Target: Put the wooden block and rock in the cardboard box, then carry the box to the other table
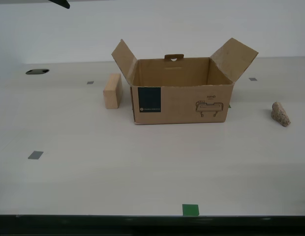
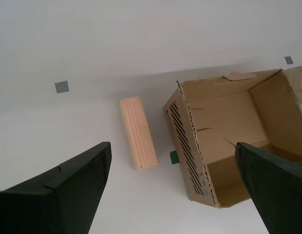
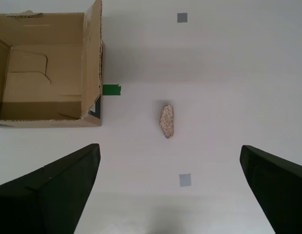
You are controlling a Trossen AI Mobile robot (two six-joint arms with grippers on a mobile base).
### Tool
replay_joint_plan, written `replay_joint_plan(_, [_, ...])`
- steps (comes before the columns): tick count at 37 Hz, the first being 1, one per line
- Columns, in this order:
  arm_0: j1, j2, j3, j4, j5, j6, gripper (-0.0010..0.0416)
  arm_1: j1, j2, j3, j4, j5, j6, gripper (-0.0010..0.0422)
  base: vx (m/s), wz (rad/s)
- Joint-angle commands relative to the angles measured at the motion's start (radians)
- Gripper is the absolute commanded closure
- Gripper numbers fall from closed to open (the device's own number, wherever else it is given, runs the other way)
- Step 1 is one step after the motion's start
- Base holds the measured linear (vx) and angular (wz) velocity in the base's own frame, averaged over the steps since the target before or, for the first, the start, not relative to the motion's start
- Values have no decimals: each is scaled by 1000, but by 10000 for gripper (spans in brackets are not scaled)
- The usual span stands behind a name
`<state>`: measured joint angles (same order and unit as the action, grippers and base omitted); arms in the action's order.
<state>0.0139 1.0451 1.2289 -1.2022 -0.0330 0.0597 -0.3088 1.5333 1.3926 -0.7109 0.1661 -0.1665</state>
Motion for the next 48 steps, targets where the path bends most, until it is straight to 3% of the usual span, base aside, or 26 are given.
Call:
replay_joint_plan(1, [1,0,0,-2,-3,10,17,0,0,0,-3,0,-3,66,0,0])
replay_joint_plan(27, [1,0,0,5,-3,13,56,0,0,0,3,-2,-3,66,0,0])
replay_joint_plan(34, [1,0,0,6,-3,13,53,1,0,0,16,-88,-3,66,0,0])
replay_joint_plan(48, [1,1,0,16,-3,23,53,3,0,-3,7,-89,-2,67,0,0])
